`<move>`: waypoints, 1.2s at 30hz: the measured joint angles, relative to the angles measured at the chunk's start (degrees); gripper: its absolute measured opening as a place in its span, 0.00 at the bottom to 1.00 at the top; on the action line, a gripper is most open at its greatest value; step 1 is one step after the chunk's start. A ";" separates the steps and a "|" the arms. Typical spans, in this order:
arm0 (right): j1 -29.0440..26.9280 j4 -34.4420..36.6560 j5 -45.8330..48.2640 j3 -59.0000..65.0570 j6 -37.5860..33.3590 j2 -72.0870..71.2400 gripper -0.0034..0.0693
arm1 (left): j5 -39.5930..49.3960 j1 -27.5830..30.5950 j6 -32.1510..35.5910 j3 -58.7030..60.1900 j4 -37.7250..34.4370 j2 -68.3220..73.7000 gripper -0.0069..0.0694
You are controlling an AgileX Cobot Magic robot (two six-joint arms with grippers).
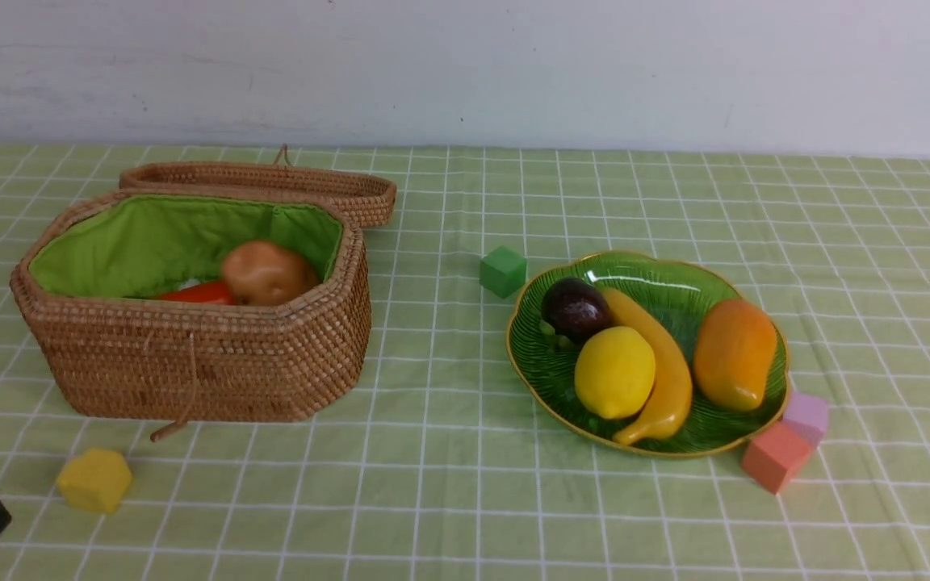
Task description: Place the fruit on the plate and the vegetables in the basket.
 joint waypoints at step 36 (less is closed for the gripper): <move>0.00 0.04 0.00 0.00 0.00 0.00 0.22 | 7.12 27.04 26.72 16.44 -22.87 -4.66 0.07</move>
